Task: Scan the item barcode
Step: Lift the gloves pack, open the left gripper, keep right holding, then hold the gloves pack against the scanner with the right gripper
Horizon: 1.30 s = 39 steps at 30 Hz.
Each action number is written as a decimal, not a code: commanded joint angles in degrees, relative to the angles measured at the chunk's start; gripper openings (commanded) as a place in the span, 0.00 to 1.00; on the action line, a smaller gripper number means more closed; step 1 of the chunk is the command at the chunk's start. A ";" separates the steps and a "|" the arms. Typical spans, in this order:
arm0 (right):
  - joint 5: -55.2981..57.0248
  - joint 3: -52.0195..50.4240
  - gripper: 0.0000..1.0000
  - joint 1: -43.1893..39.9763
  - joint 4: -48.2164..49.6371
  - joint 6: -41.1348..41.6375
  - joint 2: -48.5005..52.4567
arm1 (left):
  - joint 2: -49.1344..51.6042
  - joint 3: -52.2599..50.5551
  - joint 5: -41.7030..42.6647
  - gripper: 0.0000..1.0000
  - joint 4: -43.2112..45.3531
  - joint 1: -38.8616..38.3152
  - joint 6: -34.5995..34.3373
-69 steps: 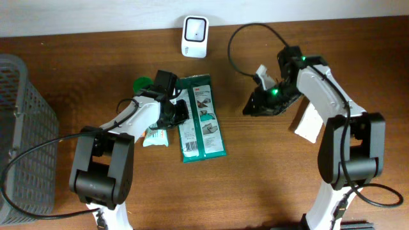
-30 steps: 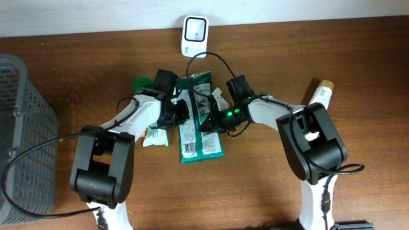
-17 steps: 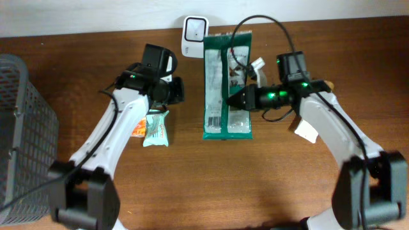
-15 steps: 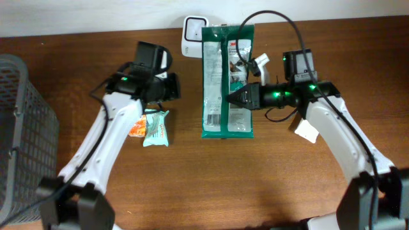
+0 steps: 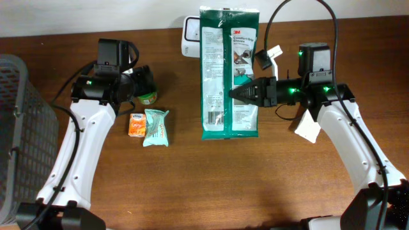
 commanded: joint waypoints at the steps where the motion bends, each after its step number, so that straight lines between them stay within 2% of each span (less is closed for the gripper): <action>1: 3.10 0.15 0.04 -0.33 0.33 0.02 -1.31 | -1.09 1.16 -2.16 0.91 -0.07 2.36 0.15; 4: 2.69 0.72 0.04 -0.33 2.36 5.25 -1.31 | -1.09 1.16 -2.19 0.99 -0.26 4.96 0.13; 11: 2.25 13.66 0.04 -0.33 2.32 10.10 -1.31 | -1.09 1.16 -2.16 0.99 -0.46 5.22 0.13; 15: 4.09 14.51 0.04 0.07 2.25 10.03 -1.25 | -1.09 1.16 -2.16 0.99 -0.46 5.22 0.11; 17: 8.59 14.51 0.04 1.36 1.73 9.25 -1.25 | -1.09 1.16 -2.16 0.99 -0.46 5.22 0.11; 21: 34.27 14.53 0.04 8.15 -7.15 2.78 -1.25 | -1.09 1.16 -2.16 0.99 -0.46 5.22 0.13; 24: 43.23 16.15 0.04 9.81 -8.79 0.83 -0.81 | -1.09 1.16 -2.19 0.99 -0.46 5.22 0.13; 28: 58.05 33.29 0.04 12.61 -24.17 -10.60 5.90 | -1.09 1.16 -2.16 0.99 -0.46 5.22 0.13; 30: 63.65 42.05 0.04 14.40 -28.11 -13.81 10.45 | -1.09 1.16 -2.16 0.99 -0.46 5.22 0.11; 33: 76.85 53.31 0.04 18.69 -27.58 -21.05 17.97 | -1.09 1.16 -2.16 0.99 -0.46 5.22 0.13; 36: 90.44 53.88 0.04 22.43 -19.43 -30.47 22.10 | -1.09 1.16 -2.19 0.99 -0.46 5.22 0.11; 39: 93.55 53.83 0.04 23.76 -13.38 -36.79 25.92 | -1.09 1.16 -2.16 0.99 -0.46 5.22 0.13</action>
